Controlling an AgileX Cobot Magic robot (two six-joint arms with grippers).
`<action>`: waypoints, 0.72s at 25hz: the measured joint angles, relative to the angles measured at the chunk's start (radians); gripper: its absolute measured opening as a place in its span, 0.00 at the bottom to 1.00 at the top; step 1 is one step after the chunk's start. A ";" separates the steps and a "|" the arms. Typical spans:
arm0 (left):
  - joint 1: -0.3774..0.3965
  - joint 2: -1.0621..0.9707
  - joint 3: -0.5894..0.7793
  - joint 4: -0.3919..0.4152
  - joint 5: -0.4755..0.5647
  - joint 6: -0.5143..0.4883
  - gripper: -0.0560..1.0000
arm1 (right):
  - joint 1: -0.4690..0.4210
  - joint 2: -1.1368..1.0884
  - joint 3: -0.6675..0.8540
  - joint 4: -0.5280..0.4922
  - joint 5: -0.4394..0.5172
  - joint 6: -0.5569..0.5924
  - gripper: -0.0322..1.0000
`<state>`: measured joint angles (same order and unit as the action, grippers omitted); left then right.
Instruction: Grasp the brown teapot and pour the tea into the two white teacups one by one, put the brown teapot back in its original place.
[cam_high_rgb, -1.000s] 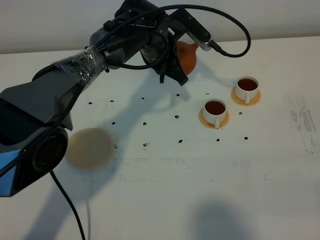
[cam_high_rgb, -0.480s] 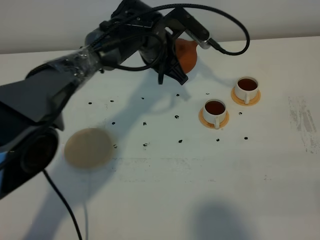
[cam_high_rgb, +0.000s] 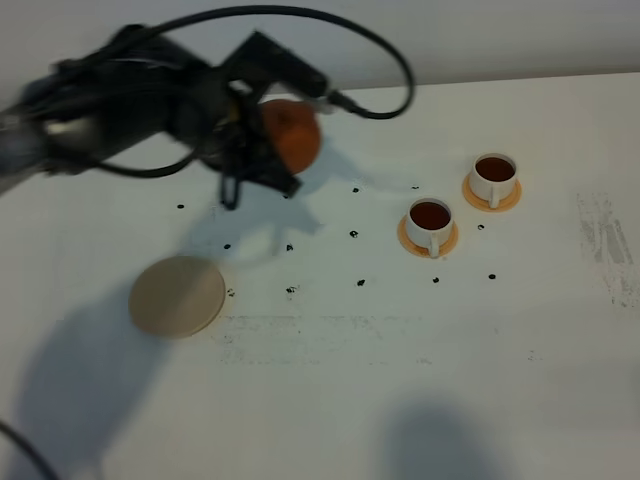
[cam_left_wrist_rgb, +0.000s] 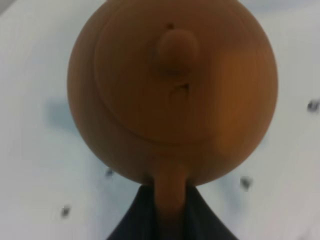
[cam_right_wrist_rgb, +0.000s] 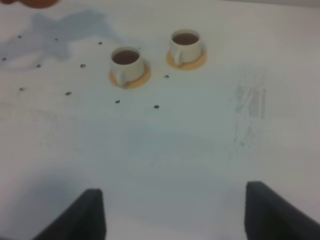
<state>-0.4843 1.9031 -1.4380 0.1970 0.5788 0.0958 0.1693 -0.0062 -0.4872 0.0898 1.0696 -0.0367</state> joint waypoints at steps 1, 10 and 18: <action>0.013 -0.036 0.043 0.000 -0.007 -0.009 0.15 | 0.000 0.000 0.000 0.000 0.000 0.000 0.60; 0.099 -0.267 0.315 -0.002 -0.018 -0.146 0.15 | 0.000 0.000 0.000 0.000 0.000 0.000 0.60; 0.102 -0.357 0.500 -0.004 -0.058 -0.282 0.15 | 0.000 0.000 0.000 0.000 0.000 0.000 0.60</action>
<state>-0.3825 1.5461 -0.9379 0.1926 0.5204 -0.1862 0.1693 -0.0062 -0.4872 0.0898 1.0696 -0.0367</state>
